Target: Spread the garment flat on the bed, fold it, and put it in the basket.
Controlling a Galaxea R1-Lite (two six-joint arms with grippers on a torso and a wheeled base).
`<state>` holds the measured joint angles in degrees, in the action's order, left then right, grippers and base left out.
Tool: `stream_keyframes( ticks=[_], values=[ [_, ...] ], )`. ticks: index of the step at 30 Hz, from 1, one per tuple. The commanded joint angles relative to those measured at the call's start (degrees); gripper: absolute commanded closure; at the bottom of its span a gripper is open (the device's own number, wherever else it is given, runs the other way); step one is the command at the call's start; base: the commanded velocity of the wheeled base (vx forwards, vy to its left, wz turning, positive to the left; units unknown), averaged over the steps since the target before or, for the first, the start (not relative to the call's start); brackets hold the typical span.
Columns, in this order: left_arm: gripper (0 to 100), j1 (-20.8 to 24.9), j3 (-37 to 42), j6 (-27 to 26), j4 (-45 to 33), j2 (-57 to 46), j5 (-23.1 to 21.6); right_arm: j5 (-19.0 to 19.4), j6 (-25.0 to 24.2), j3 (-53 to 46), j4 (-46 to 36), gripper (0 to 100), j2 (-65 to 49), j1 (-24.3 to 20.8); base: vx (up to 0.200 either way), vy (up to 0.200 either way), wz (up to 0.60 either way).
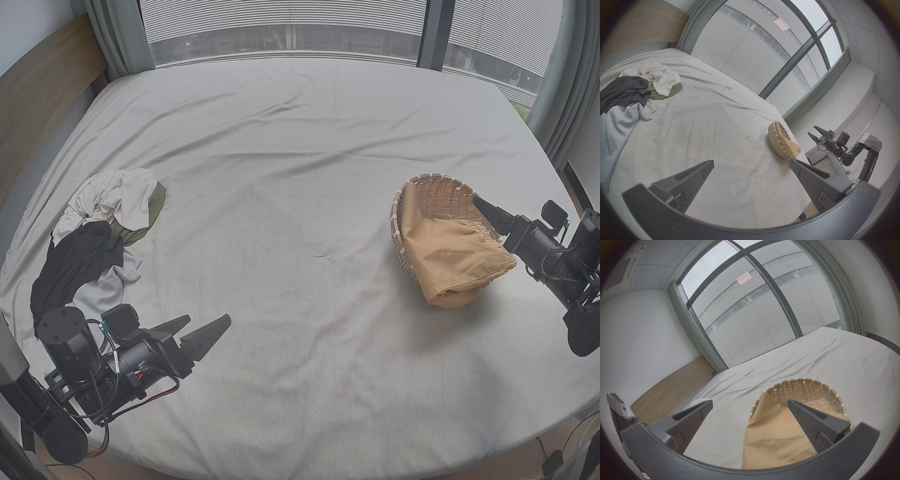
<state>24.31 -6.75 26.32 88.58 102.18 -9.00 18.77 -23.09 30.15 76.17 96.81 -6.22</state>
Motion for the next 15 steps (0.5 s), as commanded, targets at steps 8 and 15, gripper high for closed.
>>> stream_keyframes(
  ticks=[8,15],
  values=[
    [0,-0.1,0.5,0.0,0.0,-0.3,0.0,-0.2,2.8,-5.4,-1.0,0,-2.9,-13.3,0.000,0.000,0.00],
    [0,-0.1,0.4,0.1,0.0,-0.1,0.0,-0.2,2.8,-5.5,-0.8,0,-2.2,-13.3,0.000,0.000,0.00]
  ],
)
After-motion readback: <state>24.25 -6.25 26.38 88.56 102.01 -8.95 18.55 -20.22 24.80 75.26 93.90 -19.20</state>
